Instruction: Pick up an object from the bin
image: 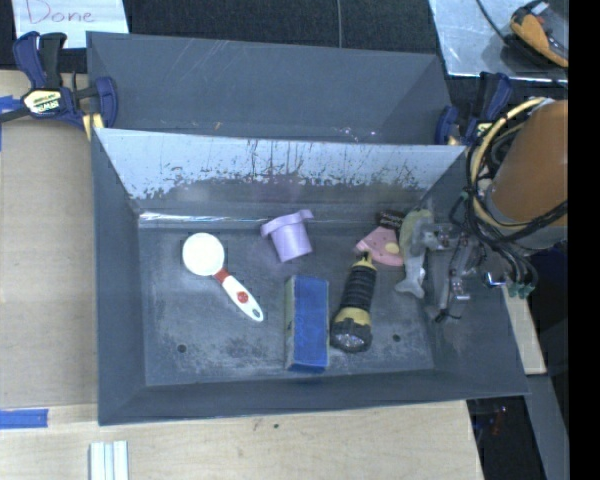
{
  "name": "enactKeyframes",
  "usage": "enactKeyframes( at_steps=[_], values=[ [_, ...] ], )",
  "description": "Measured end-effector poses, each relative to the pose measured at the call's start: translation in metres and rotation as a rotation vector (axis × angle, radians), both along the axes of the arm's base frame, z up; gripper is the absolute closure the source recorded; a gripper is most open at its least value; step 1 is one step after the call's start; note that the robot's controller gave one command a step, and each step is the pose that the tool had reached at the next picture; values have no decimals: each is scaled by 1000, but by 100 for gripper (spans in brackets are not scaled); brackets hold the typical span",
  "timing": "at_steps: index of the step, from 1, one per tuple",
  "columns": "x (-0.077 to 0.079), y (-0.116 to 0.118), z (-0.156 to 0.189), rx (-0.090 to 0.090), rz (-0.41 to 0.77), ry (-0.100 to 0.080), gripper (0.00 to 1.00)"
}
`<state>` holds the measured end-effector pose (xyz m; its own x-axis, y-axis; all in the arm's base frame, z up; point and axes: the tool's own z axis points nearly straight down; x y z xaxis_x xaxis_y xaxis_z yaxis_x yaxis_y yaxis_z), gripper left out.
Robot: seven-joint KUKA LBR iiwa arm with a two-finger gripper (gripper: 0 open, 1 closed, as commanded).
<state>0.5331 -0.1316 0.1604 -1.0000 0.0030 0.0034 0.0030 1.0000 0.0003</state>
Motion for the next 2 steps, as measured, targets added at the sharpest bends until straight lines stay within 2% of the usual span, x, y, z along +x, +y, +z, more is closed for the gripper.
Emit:
enactKeyframes(
  at_steps=[1, 2],
  values=[
    [2, 0, 3, -1, 3, -7, 0],
    [93, 17, -92, 0, 377, -8, 0]
  ],
)
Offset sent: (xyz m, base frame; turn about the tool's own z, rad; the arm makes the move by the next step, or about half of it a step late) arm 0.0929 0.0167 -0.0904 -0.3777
